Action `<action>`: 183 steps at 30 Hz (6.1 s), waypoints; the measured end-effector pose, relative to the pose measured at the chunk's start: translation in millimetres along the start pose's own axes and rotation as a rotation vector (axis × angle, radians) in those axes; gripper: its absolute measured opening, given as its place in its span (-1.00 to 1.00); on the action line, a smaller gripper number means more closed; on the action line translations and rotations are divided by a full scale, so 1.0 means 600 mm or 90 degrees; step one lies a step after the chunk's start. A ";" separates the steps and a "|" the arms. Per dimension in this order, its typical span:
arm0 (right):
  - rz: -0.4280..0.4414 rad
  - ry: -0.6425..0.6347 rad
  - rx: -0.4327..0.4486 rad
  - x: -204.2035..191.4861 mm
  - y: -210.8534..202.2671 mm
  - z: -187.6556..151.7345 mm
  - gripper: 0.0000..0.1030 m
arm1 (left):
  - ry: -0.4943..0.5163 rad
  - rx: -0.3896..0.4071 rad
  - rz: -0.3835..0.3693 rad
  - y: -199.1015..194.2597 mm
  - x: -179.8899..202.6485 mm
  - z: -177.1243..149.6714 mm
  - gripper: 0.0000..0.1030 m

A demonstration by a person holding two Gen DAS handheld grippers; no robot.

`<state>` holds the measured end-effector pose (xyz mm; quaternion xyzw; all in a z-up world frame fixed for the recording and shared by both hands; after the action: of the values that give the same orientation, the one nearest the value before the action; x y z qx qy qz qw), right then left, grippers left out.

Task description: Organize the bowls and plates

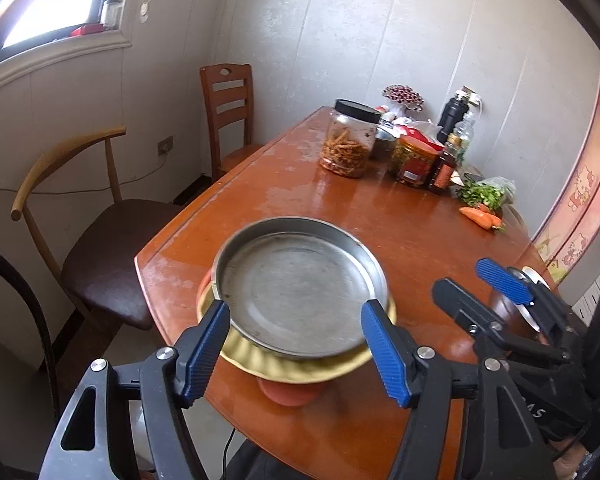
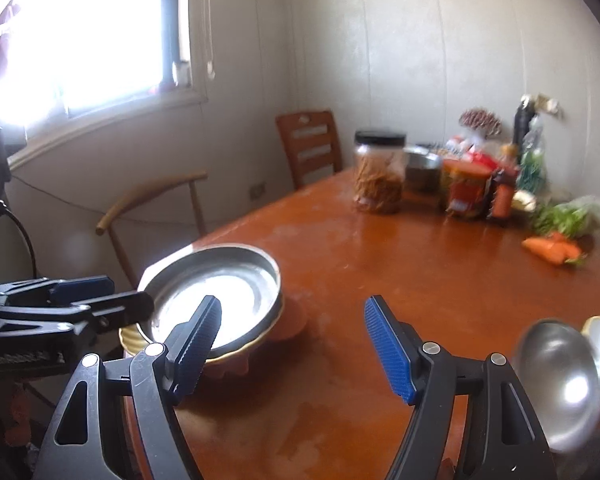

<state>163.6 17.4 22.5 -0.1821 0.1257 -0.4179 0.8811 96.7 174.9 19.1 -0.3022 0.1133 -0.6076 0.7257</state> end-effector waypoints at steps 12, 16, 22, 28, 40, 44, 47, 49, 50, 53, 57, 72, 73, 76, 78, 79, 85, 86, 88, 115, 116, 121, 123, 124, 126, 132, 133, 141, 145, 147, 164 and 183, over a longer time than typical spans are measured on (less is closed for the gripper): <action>-0.041 0.043 0.019 0.065 -0.132 -0.003 0.51 | 0.062 0.000 -0.056 -0.037 0.124 -0.016 0.41; -0.067 0.055 0.021 0.094 -0.172 -0.012 0.52 | 0.077 0.003 -0.084 -0.046 0.170 -0.018 0.41; -0.118 0.076 0.029 0.147 -0.233 -0.031 0.52 | 0.105 0.002 -0.112 -0.052 0.241 -0.024 0.41; -0.182 0.090 0.050 0.194 -0.290 -0.047 0.52 | 0.130 0.005 -0.131 -0.057 0.296 -0.031 0.42; -0.239 0.146 0.056 0.277 -0.367 -0.089 0.52 | 0.170 -0.009 -0.170 -0.047 0.388 -0.047 0.44; -0.259 0.160 0.037 0.301 -0.382 -0.114 0.52 | 0.173 -0.025 -0.176 -0.035 0.399 -0.062 0.44; -0.257 0.173 0.023 0.310 -0.381 -0.133 0.52 | 0.178 -0.043 -0.179 -0.022 0.406 -0.077 0.44; -0.244 0.190 0.010 0.317 -0.380 -0.150 0.52 | 0.182 -0.052 -0.177 -0.014 0.412 -0.088 0.44; -0.240 0.197 0.003 0.320 -0.379 -0.157 0.52 | 0.184 -0.058 -0.180 -0.009 0.415 -0.094 0.44; -0.242 0.202 -0.018 0.326 -0.373 -0.177 0.52 | 0.188 -0.079 -0.184 0.006 0.424 -0.111 0.44; -0.250 0.198 -0.033 0.331 -0.365 -0.195 0.52 | 0.183 -0.107 -0.190 0.026 0.432 -0.129 0.44; -0.233 0.188 -0.057 0.344 -0.333 -0.223 -0.01 | 0.199 -0.165 -0.222 0.073 0.471 -0.173 0.44; -0.225 0.184 -0.061 0.340 -0.331 -0.223 -0.02 | 0.198 -0.166 -0.228 0.074 0.473 -0.174 0.44; -0.223 0.168 -0.067 0.331 -0.324 -0.222 -0.02 | 0.195 -0.174 -0.252 0.076 0.479 -0.177 0.44; -0.214 0.166 -0.068 0.326 -0.321 -0.222 -0.02 | 0.194 -0.179 -0.270 0.075 0.483 -0.180 0.43; -0.209 0.165 -0.069 0.324 -0.320 -0.221 -0.02 | 0.194 -0.181 -0.277 0.075 0.484 -0.182 0.43; -0.199 0.148 -0.076 0.303 -0.314 -0.215 -0.02 | 0.194 -0.178 -0.276 0.069 0.473 -0.183 0.40; -0.195 0.149 -0.077 0.299 -0.313 -0.214 -0.02 | 0.189 -0.180 -0.276 0.066 0.466 -0.182 0.40; -0.192 0.146 -0.078 0.292 -0.311 -0.212 -0.02 | 0.186 -0.181 -0.275 0.063 0.458 -0.179 0.40; -0.072 0.072 -0.065 0.110 -0.229 -0.120 -0.02 | 0.120 -0.077 -0.195 -0.041 0.253 -0.104 0.39; -0.071 0.070 -0.067 0.108 -0.226 -0.120 -0.02 | 0.122 -0.080 -0.192 -0.039 0.248 -0.105 0.39; -0.070 0.057 -0.082 0.091 -0.211 -0.124 -0.02 | 0.124 -0.095 -0.181 -0.022 0.234 -0.114 0.39; -0.072 0.054 -0.089 0.090 -0.204 -0.129 -0.02 | 0.123 -0.100 -0.183 -0.012 0.231 -0.119 0.39; -0.072 0.054 -0.093 0.091 -0.201 -0.131 -0.02 | 0.122 -0.104 -0.183 -0.008 0.230 -0.122 0.39; -0.070 0.058 -0.102 0.093 -0.192 -0.137 -0.02 | 0.118 -0.113 -0.182 0.004 0.228 -0.127 0.39; -0.066 0.072 -0.123 0.102 -0.174 -0.154 -0.02 | 0.112 -0.130 -0.181 0.025 0.226 -0.139 0.39; -0.066 0.073 -0.124 0.103 -0.173 -0.155 -0.02 | 0.111 -0.132 -0.182 0.027 0.228 -0.139 0.39; -0.061 0.087 -0.132 0.111 -0.169 -0.165 0.01 | 0.117 -0.135 -0.184 0.033 0.234 -0.144 0.39; -0.058 0.094 -0.131 0.114 -0.171 -0.167 0.01 | 0.117 -0.132 -0.183 0.031 0.236 -0.145 0.40; -0.055 0.099 -0.130 0.115 -0.173 -0.167 0.01 | 0.119 -0.130 -0.179 0.030 0.237 -0.145 0.40; -0.057 0.116 -0.100 0.132 -0.207 -0.160 0.17 | 0.125 -0.101 -0.139 0.002 0.243 -0.130 0.41; -0.106 0.171 -0.043 0.198 -0.259 -0.149 0.32 | 0.146 -0.064 -0.147 -0.026 0.273 -0.088 0.41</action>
<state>96.4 -186.0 -0.3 -0.1638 0.2409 -0.5053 0.8123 94.5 2.2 19.7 -0.2778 0.1905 -0.7112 0.6170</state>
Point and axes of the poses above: each gripper's, at about its wrist camera, not at the fingertips, and y roughly the way its jaws point, x to its right, z to its top, the point moved 2 cm from there along y, roughly the way its jaws point, and after that the axes turned 7 degrees about x, right-handed, at the moved point
